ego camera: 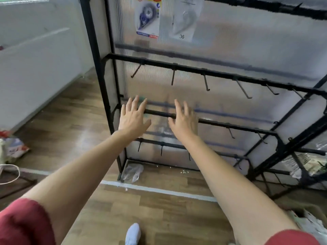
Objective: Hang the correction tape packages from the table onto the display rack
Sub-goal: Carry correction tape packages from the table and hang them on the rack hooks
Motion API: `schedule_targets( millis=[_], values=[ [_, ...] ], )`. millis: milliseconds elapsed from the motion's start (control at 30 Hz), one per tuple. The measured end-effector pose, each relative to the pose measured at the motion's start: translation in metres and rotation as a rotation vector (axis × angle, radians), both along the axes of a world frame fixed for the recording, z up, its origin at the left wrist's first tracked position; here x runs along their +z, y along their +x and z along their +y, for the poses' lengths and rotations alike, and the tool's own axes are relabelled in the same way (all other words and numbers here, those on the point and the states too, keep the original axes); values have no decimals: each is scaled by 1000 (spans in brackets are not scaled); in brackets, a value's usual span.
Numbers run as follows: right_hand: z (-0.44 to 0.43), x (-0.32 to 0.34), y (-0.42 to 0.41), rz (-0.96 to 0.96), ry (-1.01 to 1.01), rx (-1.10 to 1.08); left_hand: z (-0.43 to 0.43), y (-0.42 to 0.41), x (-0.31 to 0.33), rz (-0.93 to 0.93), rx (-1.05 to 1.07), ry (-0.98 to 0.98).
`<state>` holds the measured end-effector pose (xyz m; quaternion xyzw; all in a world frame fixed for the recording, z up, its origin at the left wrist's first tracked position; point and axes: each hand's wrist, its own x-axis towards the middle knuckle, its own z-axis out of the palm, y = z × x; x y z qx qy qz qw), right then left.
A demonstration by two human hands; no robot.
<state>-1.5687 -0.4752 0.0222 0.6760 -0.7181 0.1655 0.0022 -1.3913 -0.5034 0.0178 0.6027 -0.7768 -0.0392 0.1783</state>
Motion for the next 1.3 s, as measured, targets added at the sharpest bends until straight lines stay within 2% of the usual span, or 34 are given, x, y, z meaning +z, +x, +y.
schedule_targets(
  millis=[233, 433, 767, 1000, 1300],
  values=[
    [102, -44, 19, 40, 200, 112, 124, 29, -45, 19, 130, 174],
    [169, -65, 84, 73, 297, 235, 212, 92, -69, -4, 297, 243],
    [289, -94, 271, 133, 388, 509, 390, 260, -103, 21, 599, 328],
    [380, -104, 424, 166, 383, 819, 530, 385, -116, 116, 930, 373],
    [440, -108, 606, 293, 357, 1190, 632, 524, -116, 166, 1314, 344]
  ],
)
